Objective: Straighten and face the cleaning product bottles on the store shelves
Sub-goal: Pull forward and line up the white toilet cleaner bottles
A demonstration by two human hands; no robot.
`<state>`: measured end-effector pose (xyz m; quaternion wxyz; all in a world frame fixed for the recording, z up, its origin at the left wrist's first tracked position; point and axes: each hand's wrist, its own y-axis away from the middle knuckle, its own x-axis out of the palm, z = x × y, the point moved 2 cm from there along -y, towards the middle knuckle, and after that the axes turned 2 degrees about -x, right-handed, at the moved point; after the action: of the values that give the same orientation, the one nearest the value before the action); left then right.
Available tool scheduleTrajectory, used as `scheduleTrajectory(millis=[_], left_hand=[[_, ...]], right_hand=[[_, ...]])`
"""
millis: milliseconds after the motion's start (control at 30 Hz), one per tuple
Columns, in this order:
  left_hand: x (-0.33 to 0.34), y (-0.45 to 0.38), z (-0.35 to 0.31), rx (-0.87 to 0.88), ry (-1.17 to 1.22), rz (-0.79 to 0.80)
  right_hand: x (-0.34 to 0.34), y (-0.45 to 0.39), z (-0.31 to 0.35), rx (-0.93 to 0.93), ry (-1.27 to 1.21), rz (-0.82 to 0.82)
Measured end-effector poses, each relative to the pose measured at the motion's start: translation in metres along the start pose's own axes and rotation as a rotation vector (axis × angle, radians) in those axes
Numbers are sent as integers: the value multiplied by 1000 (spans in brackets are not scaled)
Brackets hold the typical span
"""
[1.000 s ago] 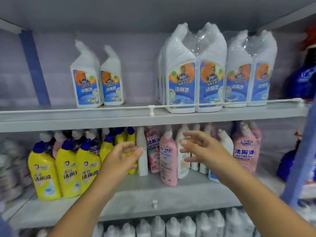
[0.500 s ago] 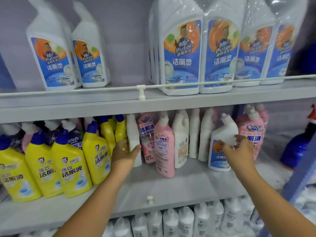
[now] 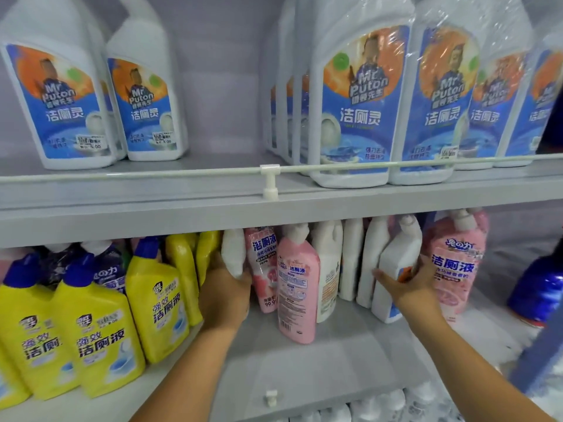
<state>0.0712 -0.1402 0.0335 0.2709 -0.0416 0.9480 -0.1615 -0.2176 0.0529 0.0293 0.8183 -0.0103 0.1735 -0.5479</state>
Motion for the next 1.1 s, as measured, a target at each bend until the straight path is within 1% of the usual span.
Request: scheduleTrajectory(millis=[33, 67, 167, 233, 300, 433, 567, 667, 733, 800, 867, 967, 1100], left_hand=[[-2, 1, 2, -5, 5, 14], [-5, 2, 4, -4, 5, 27], [-13, 7, 10, 12, 0, 75], [-19, 11, 19, -18, -17, 115], [-26, 19, 32, -41, -1, 151], [-47, 49, 47, -44, 120, 149], [-62, 79, 57, -62, 254, 191], [-66, 84, 56, -71, 274, 226], [-69, 82, 52, -89, 276, 252], [-74, 83, 49, -112, 306, 271], [-82, 91, 48, -131, 330, 275], [-103, 114, 44, -137, 368, 274], [-150, 144, 27, -104, 364, 245]], right_hand=[[1, 0, 1, 40, -12, -1], [2, -1, -2, 33, -12, 3], [4, 4, 1, 24, 96, -10], [11, 17, -1, -7, 187, -11], [18, 37, -3, -70, 156, 9], [31, 86, 1, -66, -12, 135], [37, 121, 3, -121, -65, 265], [32, 131, 7, -51, -169, 385], [26, 133, 15, -12, -247, 504], [20, 134, 25, -18, -270, 604], [16, 140, 33, -37, -264, 640], [12, 156, 39, -55, -271, 623], [-4, 178, 59, -134, -269, 630]])
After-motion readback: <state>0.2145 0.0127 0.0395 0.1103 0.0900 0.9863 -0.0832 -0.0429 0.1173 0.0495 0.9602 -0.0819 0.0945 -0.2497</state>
